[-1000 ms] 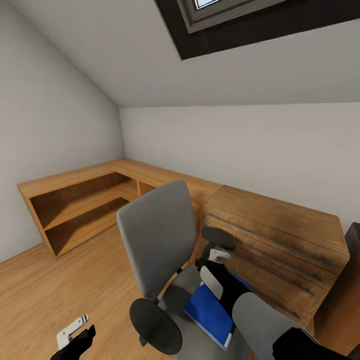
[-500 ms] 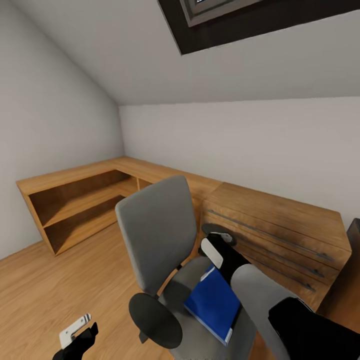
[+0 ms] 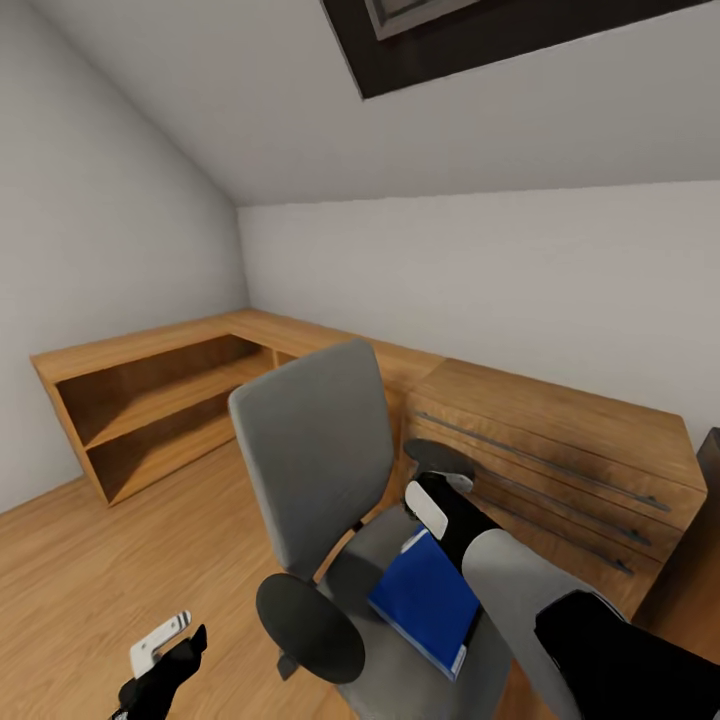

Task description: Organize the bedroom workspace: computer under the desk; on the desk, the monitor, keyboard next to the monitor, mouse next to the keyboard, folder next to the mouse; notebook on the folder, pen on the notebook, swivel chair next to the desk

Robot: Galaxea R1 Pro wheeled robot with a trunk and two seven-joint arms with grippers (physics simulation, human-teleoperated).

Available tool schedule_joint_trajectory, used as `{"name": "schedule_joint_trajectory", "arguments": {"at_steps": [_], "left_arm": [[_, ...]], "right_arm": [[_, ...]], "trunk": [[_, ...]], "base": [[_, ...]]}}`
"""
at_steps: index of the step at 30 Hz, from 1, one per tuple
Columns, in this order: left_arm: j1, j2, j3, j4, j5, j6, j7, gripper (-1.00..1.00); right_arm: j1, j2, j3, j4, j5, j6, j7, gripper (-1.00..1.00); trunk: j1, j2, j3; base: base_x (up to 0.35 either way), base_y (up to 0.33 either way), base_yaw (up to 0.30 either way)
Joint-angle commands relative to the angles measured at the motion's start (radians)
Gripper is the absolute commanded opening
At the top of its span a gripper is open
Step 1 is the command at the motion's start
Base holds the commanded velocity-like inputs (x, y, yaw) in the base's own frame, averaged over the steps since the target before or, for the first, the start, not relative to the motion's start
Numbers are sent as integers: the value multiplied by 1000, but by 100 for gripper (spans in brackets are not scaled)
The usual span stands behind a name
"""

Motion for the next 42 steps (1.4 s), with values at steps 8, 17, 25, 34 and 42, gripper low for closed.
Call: {"name": "schedule_joint_trajectory", "arguments": {"at_steps": [8,17,25,34,42], "left_arm": [[28,155,118,-455,220,349,109,100],[29,139,370,-493,295,531,139,100],[29,98,367,-477,261,537,138,100],[29,95,366,-476,249,537,138,100],[29,93,349,-494,198,535,138,100]], "right_arm": [[1,0,3,-3,-1,2,45,100],[3,0,1,2,3,-41,112,100],[4,0,1,5,5,-68,99,100],[4,0,0,7,6,-71,97,100],[4,0,0,10,8,-71,97,100]], "trunk": [[31,-57,-26],[38,-71,-32],[38,-71,-33],[38,-71,-36],[38,-71,-36]], "base": [[0,0,0],[0,0,0],[0,0,51],[0,0,172],[0,0,9]]}}
